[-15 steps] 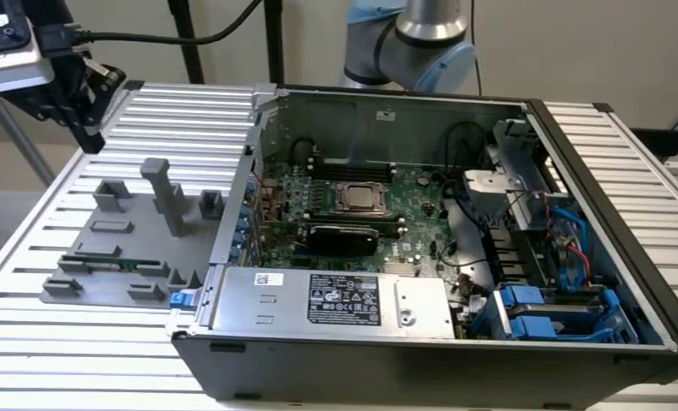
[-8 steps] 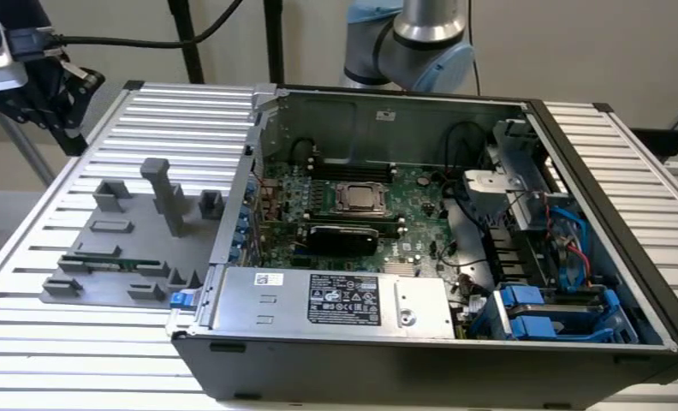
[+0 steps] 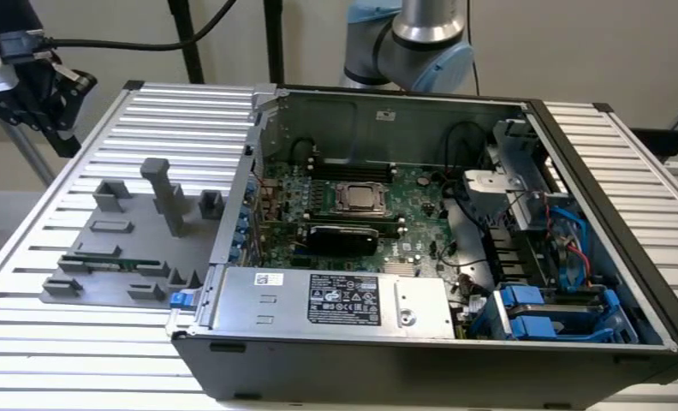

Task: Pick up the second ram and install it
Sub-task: 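Reach for the second ram, then pick up the second ram and move it above second insertion slot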

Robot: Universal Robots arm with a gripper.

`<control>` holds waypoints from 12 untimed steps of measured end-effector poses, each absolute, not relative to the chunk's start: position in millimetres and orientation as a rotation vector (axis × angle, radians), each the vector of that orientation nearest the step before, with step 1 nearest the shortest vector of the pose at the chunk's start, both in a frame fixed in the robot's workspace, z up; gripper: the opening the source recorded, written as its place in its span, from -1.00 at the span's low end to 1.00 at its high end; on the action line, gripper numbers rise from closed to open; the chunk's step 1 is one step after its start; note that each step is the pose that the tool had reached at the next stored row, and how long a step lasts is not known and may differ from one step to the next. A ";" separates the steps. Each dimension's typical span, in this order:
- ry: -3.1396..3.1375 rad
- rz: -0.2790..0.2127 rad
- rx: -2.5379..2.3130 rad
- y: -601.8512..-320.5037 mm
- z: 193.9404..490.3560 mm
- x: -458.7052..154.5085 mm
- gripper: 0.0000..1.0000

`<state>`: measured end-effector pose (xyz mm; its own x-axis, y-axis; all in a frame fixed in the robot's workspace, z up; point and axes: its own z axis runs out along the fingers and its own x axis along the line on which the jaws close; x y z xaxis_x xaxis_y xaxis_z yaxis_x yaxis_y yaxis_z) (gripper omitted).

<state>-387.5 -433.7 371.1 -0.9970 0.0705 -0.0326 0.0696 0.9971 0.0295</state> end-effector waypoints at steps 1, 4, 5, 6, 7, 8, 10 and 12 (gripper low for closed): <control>3.106 0.044 0.109 -433.7 371.2 -387.5 -1.00; 3.106 0.044 0.109 -433.7 371.1 -387.5 -1.00; 3.106 0.044 0.109 -433.7 371.1 -387.5 -1.00; 3.106 0.044 0.109 -433.7 371.1 -387.5 -1.00; 3.106 0.044 0.109 -433.7 371.1 -387.5 -1.00; 3.106 0.044 0.109 -433.7 371.1 -387.5 -1.00; 3.106 0.044 0.109 -433.7 371.1 -387.5 -1.00; 3.106 0.039 0.099 -433.7 369.9 -387.5 -1.00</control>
